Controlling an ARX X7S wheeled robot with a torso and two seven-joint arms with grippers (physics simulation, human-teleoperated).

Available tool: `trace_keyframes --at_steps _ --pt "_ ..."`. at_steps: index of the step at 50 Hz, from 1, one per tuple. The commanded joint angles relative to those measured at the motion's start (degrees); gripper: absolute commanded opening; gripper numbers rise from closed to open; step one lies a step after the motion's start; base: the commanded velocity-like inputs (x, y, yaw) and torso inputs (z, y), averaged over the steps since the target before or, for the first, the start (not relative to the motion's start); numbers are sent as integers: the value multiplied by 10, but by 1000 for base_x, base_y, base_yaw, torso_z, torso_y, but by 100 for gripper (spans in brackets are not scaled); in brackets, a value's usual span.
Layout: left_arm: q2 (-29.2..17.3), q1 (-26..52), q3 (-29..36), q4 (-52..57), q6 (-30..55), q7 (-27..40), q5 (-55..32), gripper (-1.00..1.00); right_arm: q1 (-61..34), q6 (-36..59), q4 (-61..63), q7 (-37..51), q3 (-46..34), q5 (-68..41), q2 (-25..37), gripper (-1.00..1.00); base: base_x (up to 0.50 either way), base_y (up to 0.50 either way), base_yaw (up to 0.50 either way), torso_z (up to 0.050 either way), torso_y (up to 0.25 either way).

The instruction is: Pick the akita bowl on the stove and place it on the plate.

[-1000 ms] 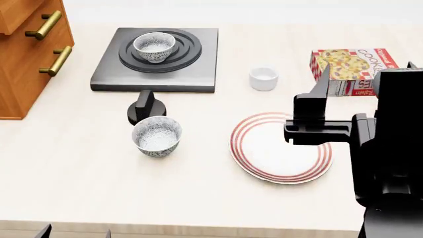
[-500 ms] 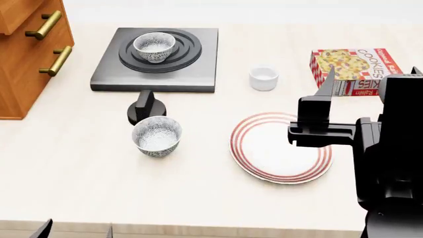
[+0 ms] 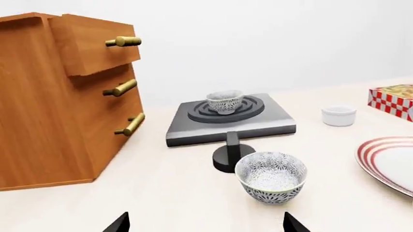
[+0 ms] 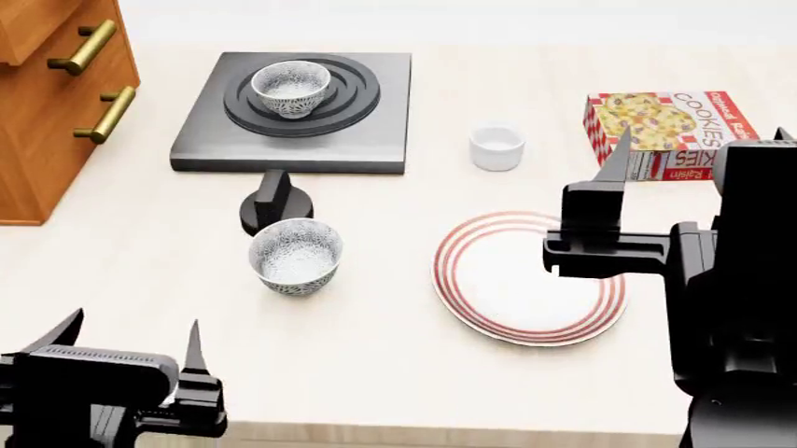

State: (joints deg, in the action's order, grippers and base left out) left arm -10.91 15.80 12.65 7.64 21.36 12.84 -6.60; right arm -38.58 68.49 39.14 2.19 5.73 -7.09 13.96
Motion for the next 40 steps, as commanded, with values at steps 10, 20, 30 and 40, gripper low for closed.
trace_keyframes --at_steps 10,20,30,40 --pt "23 147 -38 -25 138 -1 -36 100 1 -7 -6 -12 6 5 -6 100 0 0 0 0 0" --pt "22 181 -38 -20 173 -1 -49 100 1 -5 -6 -10 -2 5 -2 100 0 0 0 0 0" --pt "21 185 -40 -22 174 2 -55 100 1 -9 -9 -10 -1 2 -1 100 0 0 0 0 0" --pt "17 186 -38 -12 182 5 -60 100 -1 0 -3 -8 0 -1 0 100 0 -32 0 0 0"
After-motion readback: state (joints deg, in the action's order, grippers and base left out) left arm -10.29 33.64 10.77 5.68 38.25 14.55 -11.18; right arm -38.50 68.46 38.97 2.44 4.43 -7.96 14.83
